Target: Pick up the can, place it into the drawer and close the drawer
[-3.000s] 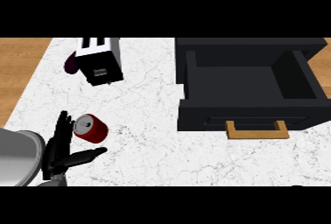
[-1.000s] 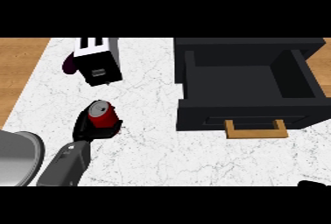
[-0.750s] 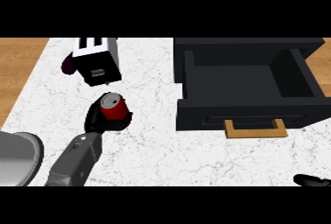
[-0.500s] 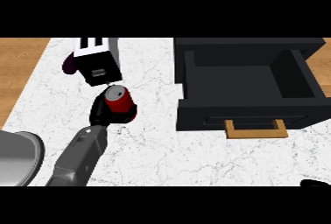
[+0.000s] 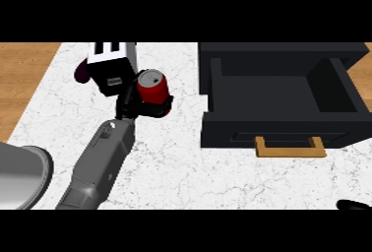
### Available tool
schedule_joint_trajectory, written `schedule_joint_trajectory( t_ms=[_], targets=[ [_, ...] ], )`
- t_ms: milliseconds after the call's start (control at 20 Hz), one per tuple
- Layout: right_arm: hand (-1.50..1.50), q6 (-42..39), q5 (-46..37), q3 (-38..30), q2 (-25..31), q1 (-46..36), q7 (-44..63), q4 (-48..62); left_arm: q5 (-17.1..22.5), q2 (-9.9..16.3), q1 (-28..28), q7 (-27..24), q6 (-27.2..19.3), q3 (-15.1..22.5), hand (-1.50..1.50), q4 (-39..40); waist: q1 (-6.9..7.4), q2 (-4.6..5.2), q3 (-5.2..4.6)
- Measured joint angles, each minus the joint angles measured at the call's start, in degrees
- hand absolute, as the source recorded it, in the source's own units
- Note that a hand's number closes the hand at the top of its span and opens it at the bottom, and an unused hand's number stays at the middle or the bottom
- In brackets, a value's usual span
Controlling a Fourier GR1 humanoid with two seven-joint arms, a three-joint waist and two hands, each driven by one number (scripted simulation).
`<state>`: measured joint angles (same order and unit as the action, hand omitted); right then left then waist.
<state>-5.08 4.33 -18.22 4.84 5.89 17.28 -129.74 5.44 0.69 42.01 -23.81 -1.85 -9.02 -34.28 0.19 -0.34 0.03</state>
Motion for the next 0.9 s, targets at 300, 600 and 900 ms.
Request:
schedule_joint_trajectory(
  t_ms=[300, 600, 900],
  targets=[
    [-1.50, 0.6, -0.1, -0.2, 0.6, -2.0, 0.9, 0.9, 3.8, -0.5, 4.8, 12.4, -5.5, 6.6, 1.50, -10.0, -0.17, 0.00, -0.01],
    [-1.50, 0.2, 0.5, -0.8, 1.4, -2.0, 1.8, 0.1, 4.8, -0.6, 10.0, 22.6, -10.6, 10.3, 1.50, -17.2, -0.51, 0.13, -0.02],
    [-1.50, 0.4, 0.2, -0.5, 1.1, -2.3, 1.8, 0.3, 4.5, -0.5, 19.0, 31.5, -15.0, 12.4, 1.50, -18.6, -0.79, 0.27, -0.01]
  ],
)
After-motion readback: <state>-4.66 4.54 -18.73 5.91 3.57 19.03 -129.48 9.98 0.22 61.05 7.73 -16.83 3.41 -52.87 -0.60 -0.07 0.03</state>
